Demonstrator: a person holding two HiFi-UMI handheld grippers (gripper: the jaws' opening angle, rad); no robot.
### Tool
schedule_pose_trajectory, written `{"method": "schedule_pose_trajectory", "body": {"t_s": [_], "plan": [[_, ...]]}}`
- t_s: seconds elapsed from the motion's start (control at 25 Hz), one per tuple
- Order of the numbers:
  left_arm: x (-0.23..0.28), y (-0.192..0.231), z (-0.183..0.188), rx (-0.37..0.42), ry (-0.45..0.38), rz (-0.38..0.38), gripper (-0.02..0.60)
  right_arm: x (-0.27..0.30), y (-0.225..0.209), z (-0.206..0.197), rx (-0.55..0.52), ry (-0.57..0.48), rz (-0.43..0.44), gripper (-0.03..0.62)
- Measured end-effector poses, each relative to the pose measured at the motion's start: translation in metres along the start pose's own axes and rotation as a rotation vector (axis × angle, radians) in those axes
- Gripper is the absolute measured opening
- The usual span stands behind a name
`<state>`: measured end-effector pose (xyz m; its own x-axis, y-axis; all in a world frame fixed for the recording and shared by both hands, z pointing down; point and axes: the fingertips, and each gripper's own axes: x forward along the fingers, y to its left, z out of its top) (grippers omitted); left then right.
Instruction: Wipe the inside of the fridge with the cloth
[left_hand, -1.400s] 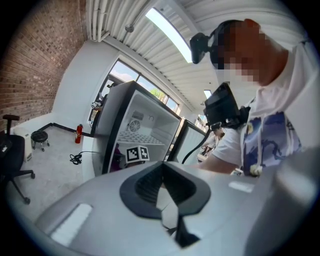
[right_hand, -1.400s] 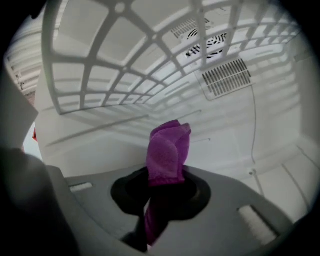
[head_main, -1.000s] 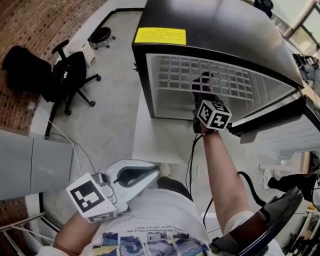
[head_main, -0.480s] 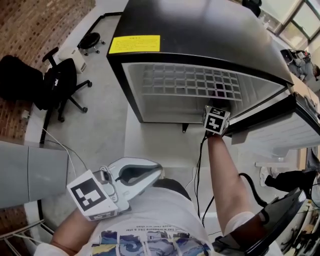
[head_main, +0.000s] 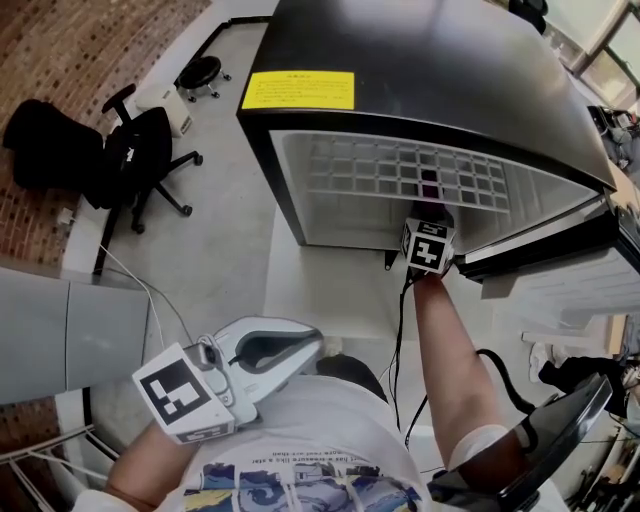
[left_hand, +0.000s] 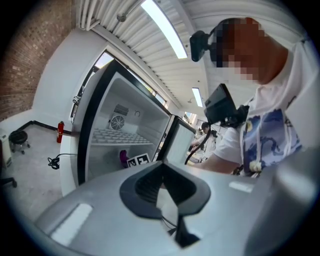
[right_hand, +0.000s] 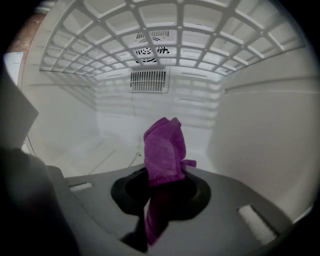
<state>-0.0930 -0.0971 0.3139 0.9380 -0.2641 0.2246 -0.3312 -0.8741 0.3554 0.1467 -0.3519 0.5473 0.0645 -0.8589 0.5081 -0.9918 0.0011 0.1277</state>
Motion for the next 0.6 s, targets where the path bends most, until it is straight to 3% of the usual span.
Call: {"method": "schedule_pose_trajectory", "body": {"t_s": [0.6], "plan": [[-0.020,0.004,-0.005,-0.018,-0.013,0.039,0.008,0.003,0.077,0.013,-0.005,-0.015,0.161,0.052]]}}
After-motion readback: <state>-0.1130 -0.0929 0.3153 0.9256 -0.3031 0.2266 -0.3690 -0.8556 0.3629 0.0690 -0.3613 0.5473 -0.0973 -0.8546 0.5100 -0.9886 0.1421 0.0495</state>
